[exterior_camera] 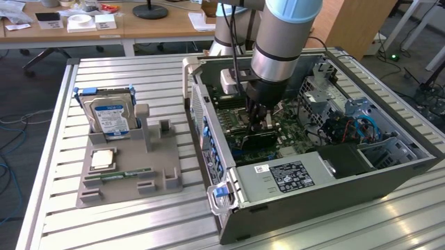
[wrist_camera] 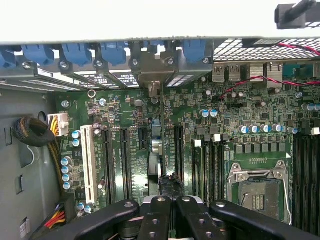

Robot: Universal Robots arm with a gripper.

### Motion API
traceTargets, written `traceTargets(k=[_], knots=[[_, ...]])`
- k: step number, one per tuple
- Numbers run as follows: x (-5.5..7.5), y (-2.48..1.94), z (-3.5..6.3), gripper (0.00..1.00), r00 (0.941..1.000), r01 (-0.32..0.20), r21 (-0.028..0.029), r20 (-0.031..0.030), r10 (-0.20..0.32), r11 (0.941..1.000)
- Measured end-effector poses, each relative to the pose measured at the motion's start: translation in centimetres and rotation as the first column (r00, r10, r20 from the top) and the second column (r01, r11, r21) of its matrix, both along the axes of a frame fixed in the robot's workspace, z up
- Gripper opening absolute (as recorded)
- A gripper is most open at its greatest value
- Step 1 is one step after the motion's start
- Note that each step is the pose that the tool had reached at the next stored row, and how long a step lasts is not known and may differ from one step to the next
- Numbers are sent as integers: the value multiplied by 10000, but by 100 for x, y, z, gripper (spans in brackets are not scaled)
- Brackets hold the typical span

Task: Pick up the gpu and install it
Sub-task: 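Press down on the gpu until it lock into place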

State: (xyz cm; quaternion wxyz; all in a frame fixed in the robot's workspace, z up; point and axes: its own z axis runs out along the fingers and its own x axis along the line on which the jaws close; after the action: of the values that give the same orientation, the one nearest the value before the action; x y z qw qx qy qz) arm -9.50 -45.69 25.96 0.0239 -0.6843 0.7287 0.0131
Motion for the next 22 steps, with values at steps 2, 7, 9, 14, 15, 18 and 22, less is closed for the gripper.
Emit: traceTargets(k=[2, 7, 9, 14, 15, 18, 22], knots=[[0, 0, 0, 11, 10000, 0, 1, 0, 0, 10000], [0, 2, 14, 11, 10000, 2, 18, 9, -2, 10000], [0, 1, 50, 11, 10000, 2, 14, 8, -2, 10000], [2, 0, 175, 11, 10000, 0, 0, 0, 0, 10000], [3, 0, 205, 11, 10000, 0, 1, 1, 0, 10000], [7, 0, 310, 11, 10000, 0, 1, 1, 0, 10000], [10, 0, 480, 11, 10000, 1, -12, 1, -1, 10000]])
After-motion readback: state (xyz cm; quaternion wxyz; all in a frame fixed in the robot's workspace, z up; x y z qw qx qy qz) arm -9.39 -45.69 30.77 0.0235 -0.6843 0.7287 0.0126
